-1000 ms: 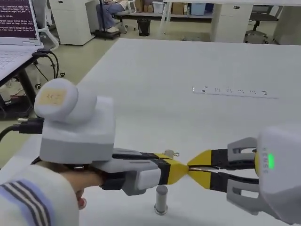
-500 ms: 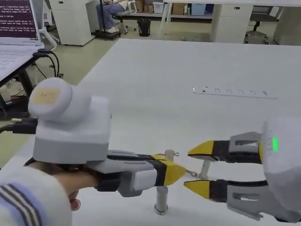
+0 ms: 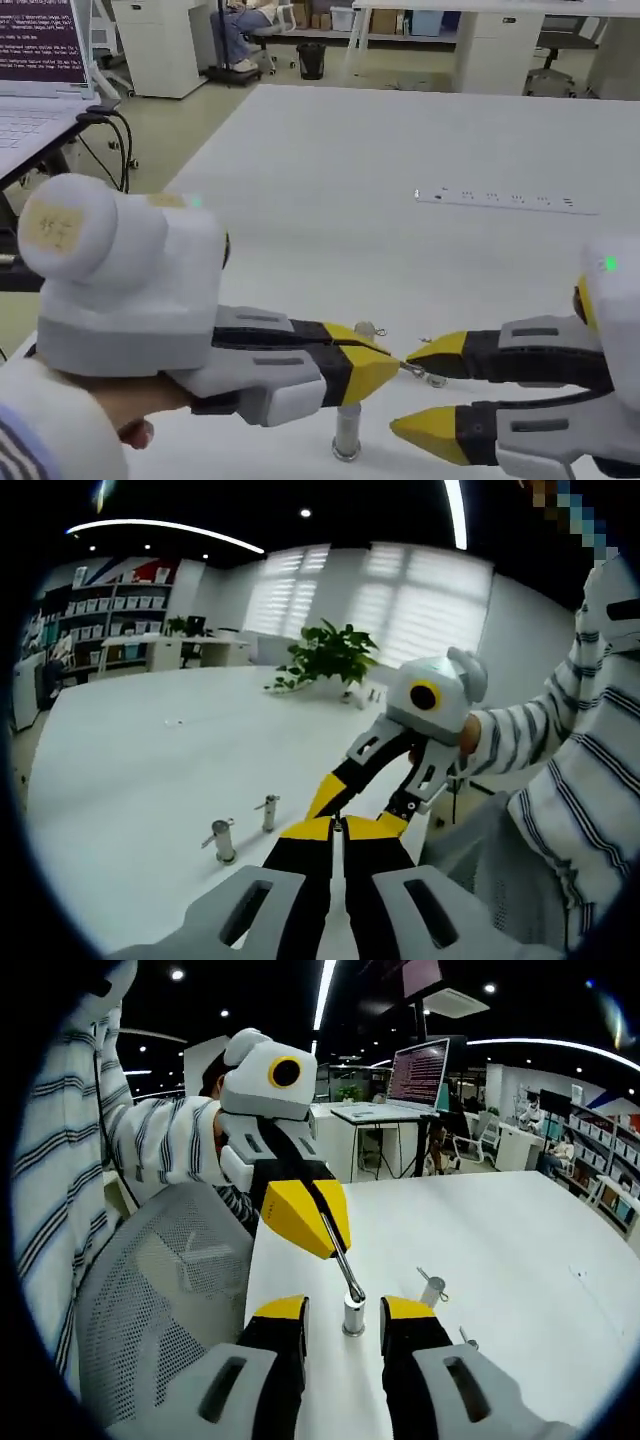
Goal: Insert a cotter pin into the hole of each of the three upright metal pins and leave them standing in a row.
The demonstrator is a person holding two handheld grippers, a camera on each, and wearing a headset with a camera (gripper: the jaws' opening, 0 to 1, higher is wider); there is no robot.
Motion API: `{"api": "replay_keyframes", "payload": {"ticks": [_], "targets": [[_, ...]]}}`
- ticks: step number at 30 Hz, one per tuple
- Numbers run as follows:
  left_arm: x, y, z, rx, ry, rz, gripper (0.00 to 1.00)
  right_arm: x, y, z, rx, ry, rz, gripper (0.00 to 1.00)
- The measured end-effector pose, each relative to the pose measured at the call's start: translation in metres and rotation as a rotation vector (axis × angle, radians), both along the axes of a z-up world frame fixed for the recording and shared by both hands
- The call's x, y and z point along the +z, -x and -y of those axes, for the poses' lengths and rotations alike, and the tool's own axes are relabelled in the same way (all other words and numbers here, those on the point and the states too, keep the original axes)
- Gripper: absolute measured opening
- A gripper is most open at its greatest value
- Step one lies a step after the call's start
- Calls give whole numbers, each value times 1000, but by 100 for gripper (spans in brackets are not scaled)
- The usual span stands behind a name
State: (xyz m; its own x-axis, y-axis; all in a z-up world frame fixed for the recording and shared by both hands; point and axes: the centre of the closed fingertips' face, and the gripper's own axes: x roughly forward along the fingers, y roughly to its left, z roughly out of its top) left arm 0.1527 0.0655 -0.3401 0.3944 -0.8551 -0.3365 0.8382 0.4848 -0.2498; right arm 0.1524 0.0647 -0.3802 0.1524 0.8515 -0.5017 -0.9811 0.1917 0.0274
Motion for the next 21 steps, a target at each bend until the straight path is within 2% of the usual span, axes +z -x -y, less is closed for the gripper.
{"api": "replay_keyframes", "payload": {"ticks": [3,6,12,16,19,21], "targets": [[-1,2,1,-18,-39,8,0,2,3,-3,6,-29,-32,16],[3,3,3,-36,-49,30,0,6,6,-5,16,-57,-49,11],[3,5,5,-62,-60,39,0,11,4,-5,13,-80,-59,1],[0,7,4,-76,-75,51,0,11,5,-2,30,-77,-63,0],[-3,9,3,-81,-71,33,0,11,9,-2,46,-72,-57,0],[-5,10,3,-90,-76,45,0,11,9,-3,49,-70,-57,0]]}}
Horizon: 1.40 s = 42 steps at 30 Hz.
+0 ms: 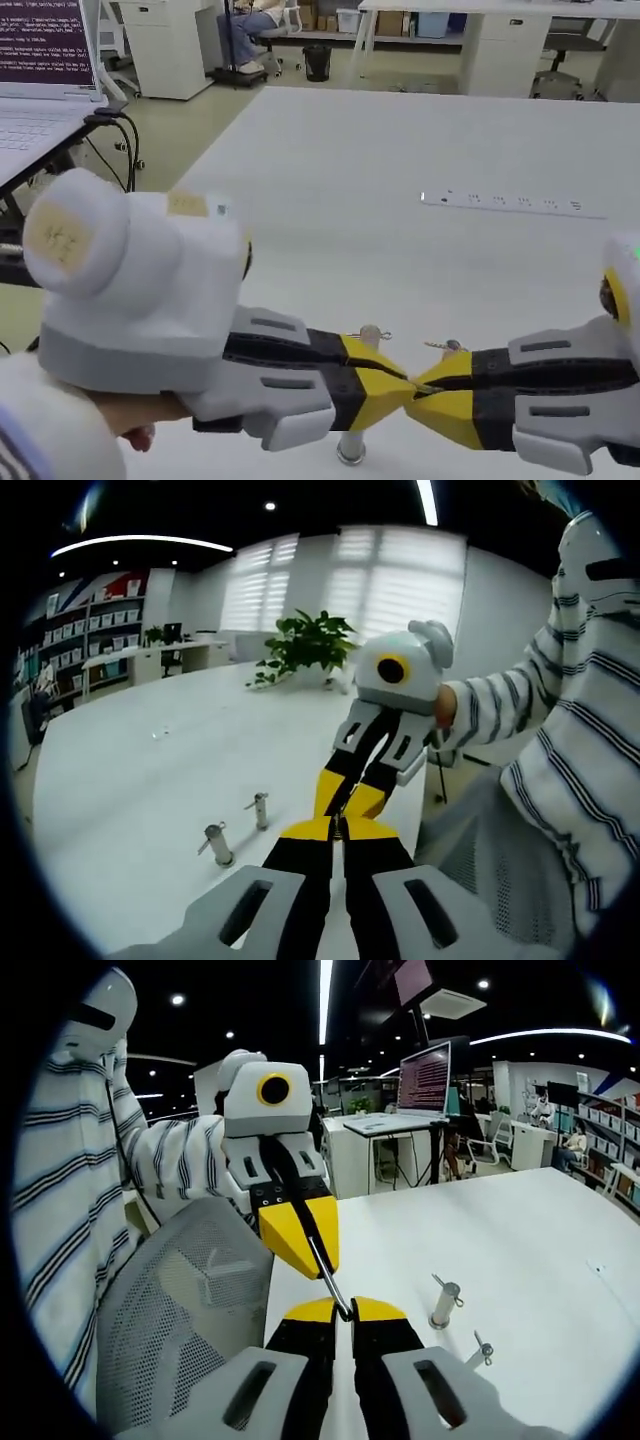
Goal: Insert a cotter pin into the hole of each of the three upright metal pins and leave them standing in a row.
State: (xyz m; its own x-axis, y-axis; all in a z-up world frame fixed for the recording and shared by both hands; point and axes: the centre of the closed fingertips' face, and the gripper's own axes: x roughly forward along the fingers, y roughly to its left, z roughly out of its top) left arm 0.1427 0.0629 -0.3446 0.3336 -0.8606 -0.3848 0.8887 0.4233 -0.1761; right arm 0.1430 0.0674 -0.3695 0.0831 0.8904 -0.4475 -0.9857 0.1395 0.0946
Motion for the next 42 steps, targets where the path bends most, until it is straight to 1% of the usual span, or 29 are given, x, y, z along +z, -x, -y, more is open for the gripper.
{"api": "replay_keyframes", "payload": {"ticks": [3,5,6,11,12,13,14,15,16,19,21,22,24,27,28,29,31,33,34,36,37,39,40,42], "targets": [[-5,4,0,-26,-26,10,0,-2,4,0,24,14,3,0],[-10,7,-1,-50,-65,10,0,-3,6,0,41,27,6,0],[-12,8,-1,-57,-75,11,0,-4,8,1,56,35,12,0],[-13,7,2,-85,-98,43,0,-2,8,3,83,56,41,0],[-14,7,2,-92,-106,47,0,-2,7,4,83,60,39,0],[-17,6,2,-110,-128,69,0,-2,7,4,84,66,39,0],[-18,6,3,-123,-145,92,0,-2,7,5,91,74,52,0],[-20,5,3,-134,-159,110,0,-3,7,5,96,79,58,0],[-21,4,3,-136,-170,121,0,-3,7,5,102,87,61,0],[-25,-1,0,-120,-190,129,1,-6,9,5,115,106,62,0],[-28,-5,-4,-119,-217,154,2,-10,6,6,105,126,63,0],[-30,-6,-5,-119,-226,158,1,-11,5,6,102,132,65,0],[-33,-7,-8,-110,-240,157,3,-14,2,8,87,149,69,0],[-39,-11,-15,-82,-266,158,15,-18,-3,11,67,170,72,0],[-42,-12,-17,-76,-276,153,17,-20,-4,11,59,177,72,0],[-47,-13,-21,-67,-297,139,19,-23,-6,12,49,184,68,0],[-53,-15,-25,-62,-314,135,20,-32,-13,17,1,233,52,0],[-59,-16,-28,-59,-328,126,21,-42,-18,21,-11,287,62,0],[-62,-16,-30,-58,-339,126,22,-45,-18,21,-13,293,53,0],[-69,-18,-34,-61,-380,129,25,-50,-20,21,-28,300,37,0],[-72,-19,-36,-65,-397,128,25,-52,-20,20,-29,308,31,0],[-77,-20,-36,-70,-409,125,22,-57,-20,20,-27,330,38,0],[-80,-21,-36,-69,-416,126,22,-60,-20,20,-25,343,38,0],[-85,-23,-38,-77,-445,135,24,-63,-20,19,-28,348,38,0]]}}
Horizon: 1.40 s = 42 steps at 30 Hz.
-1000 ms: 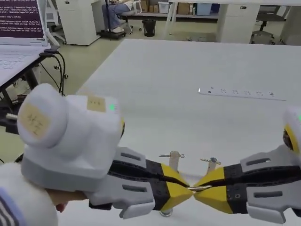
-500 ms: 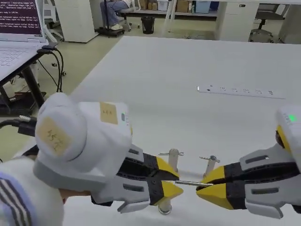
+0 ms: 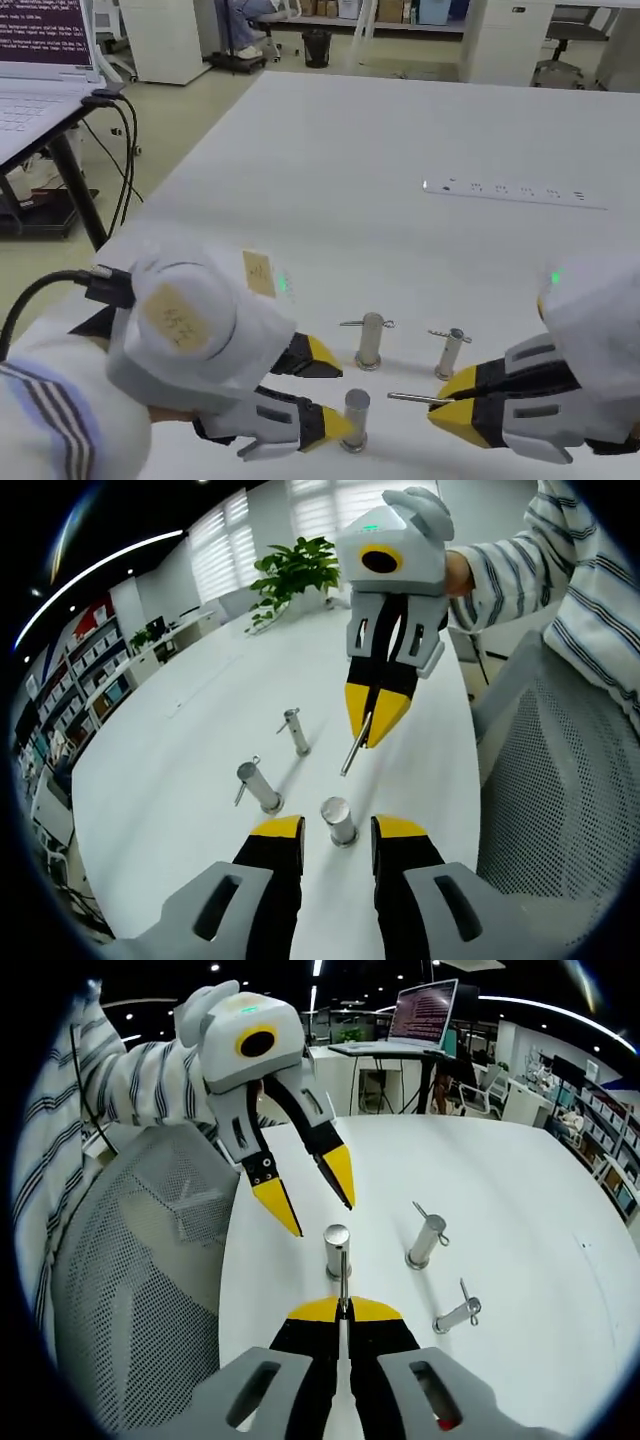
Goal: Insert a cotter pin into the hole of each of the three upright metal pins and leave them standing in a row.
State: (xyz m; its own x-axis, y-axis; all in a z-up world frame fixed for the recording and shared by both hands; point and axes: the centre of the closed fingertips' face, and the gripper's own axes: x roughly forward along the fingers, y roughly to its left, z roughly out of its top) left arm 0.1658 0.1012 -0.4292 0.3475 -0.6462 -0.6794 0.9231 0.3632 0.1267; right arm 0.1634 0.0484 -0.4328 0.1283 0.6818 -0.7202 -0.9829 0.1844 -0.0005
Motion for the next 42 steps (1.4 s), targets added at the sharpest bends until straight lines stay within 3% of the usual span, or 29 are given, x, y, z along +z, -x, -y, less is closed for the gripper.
{"api": "replay_keyframes", "payload": {"ticks": [5,11,17,32,42], "targets": [[-11,0,1,-25,-36,-8,23,-7,0,-3,-6,13,-12,0],[-13,-3,7,-26,-12,-19,22,-13,1,-5,12,28,-13,0],[-13,-5,11,-41,-11,-14,10,-12,1,-9,12,17,-19,0],[-13,-6,9,31,40,-69,9,-20,-2,-11,6,22,-27,0],[-14,-5,9,15,34,-57,9,-23,-7,-13,50,61,11,0]]}}
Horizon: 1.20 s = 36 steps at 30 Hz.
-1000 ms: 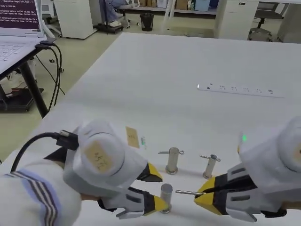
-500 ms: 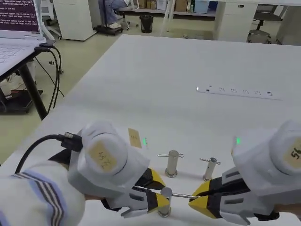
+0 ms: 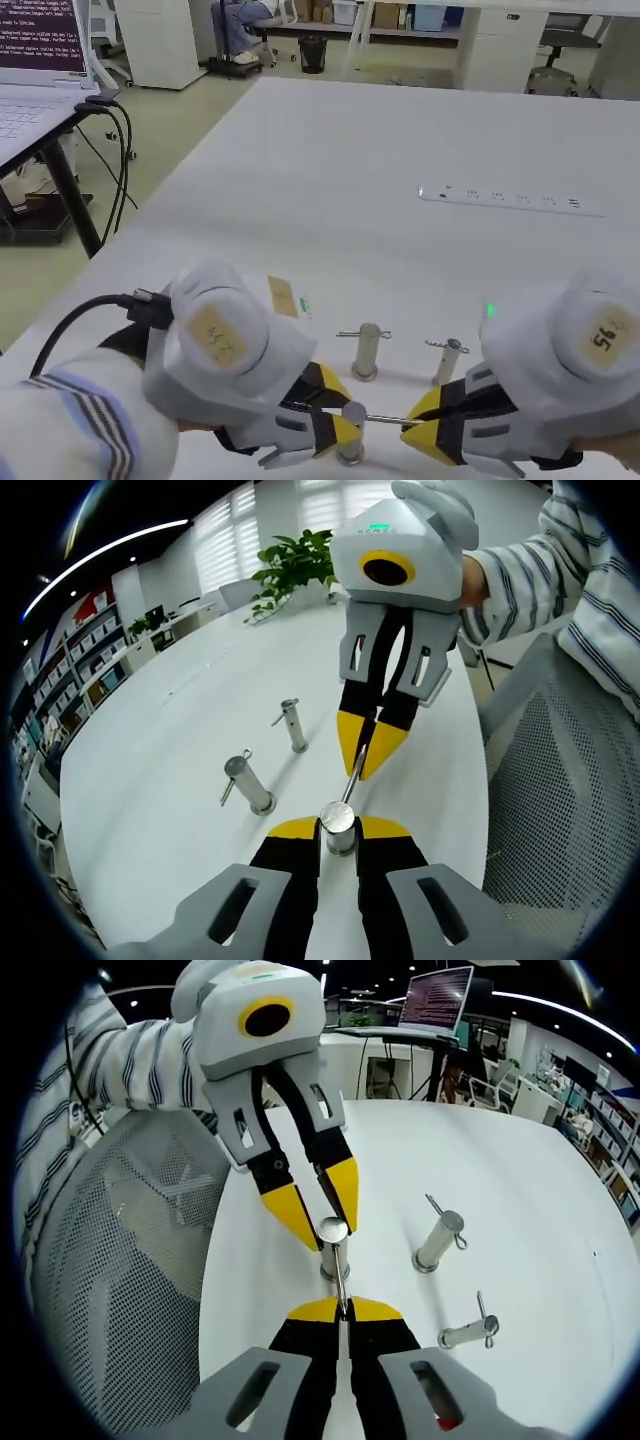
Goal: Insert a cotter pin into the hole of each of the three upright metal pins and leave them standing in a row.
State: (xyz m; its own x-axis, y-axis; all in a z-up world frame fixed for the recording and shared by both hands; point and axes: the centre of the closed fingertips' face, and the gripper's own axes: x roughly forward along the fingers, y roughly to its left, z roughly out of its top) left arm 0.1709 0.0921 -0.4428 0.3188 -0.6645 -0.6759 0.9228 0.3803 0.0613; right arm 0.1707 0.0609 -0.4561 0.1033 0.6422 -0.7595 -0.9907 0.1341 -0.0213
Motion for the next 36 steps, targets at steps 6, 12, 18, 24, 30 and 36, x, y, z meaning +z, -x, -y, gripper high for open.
{"api": "replay_keyframes", "payload": {"ticks": [6,12,18,24,30,36], "targets": [[0,-1,0,7,-1,-6,9,0,-2,0,10,7,2,0],[0,-1,1,3,-1,-1,9,-3,0,-1,14,10,2,0],[-1,-1,1,-1,-3,-2,9,-7,-1,-3,19,16,2,0],[-1,-1,2,-9,-8,2,9,-8,1,-10,42,21,1,0],[-1,-2,3,-3,-9,2,9,-10,0,-19,55,15,10,0],[-1,-2,3,-5,-12,2,9,-5,-4,-28,96,-12,73,5]]}}
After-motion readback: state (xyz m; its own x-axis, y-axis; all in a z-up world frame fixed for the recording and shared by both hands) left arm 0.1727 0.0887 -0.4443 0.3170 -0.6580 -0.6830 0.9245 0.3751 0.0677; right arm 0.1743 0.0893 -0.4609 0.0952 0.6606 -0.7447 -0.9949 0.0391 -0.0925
